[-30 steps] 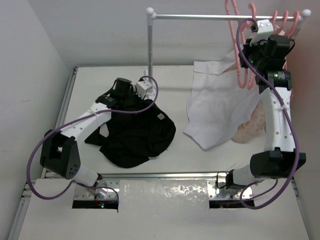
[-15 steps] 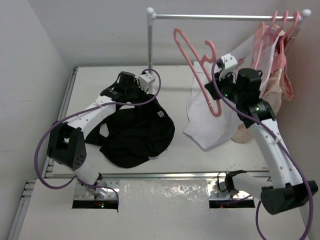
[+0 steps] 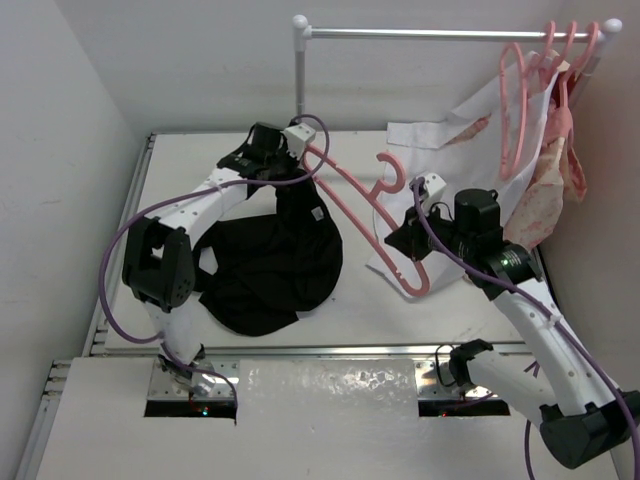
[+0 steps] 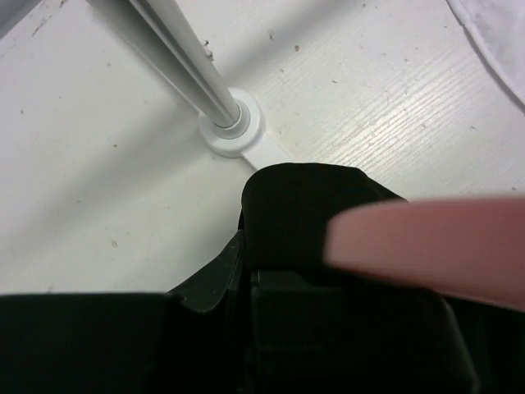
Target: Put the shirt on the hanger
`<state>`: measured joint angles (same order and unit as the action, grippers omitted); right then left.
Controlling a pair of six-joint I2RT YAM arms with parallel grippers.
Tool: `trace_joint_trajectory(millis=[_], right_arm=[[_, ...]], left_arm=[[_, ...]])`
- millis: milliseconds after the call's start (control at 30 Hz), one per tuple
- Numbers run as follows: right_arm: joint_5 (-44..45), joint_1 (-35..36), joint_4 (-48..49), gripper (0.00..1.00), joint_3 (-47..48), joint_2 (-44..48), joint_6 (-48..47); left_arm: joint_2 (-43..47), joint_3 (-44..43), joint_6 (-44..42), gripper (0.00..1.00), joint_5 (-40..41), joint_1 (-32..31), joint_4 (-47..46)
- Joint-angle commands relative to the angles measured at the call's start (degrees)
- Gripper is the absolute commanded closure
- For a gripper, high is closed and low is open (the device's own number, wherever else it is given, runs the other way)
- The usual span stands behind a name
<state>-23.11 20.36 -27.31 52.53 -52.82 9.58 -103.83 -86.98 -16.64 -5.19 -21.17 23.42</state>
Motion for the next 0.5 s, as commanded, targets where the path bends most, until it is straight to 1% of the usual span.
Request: trace_joint_trajectory(millis=[0, 100, 233, 300, 467], right_arm=[[-6.66, 0.64, 0.15, 1.00, -1.55, 2.28, 1.58], [-7.82, 1.17, -0.64, 1.00, -2.00, 2.54, 1.67], [-8.35, 1.53, -4.93, 1.00, -1.56, 2.72, -0.17], [-8.35, 1.61, -5.73, 1.00, -2.95, 2.46, -0.62], [-6.77, 1.88, 1.02, 1.00, -6.65, 1.67, 3.07]], left_arm=[[0.03, -3.02, 1.35, 1.00, 1.24, 0.69, -0.48], [-0.41, -3.55, 1.26, 1.00, 0.97, 0.69, -0.66], [-0.32, -3.64, 0.47, 1.00, 1.50, 0.69, -0.74], [0.03, -3.72, 0.21, 1.00, 1.76, 0.69, -0.57], [1.70, -2.15, -0.14, 1.00, 0.19, 0.69, -0.57]])
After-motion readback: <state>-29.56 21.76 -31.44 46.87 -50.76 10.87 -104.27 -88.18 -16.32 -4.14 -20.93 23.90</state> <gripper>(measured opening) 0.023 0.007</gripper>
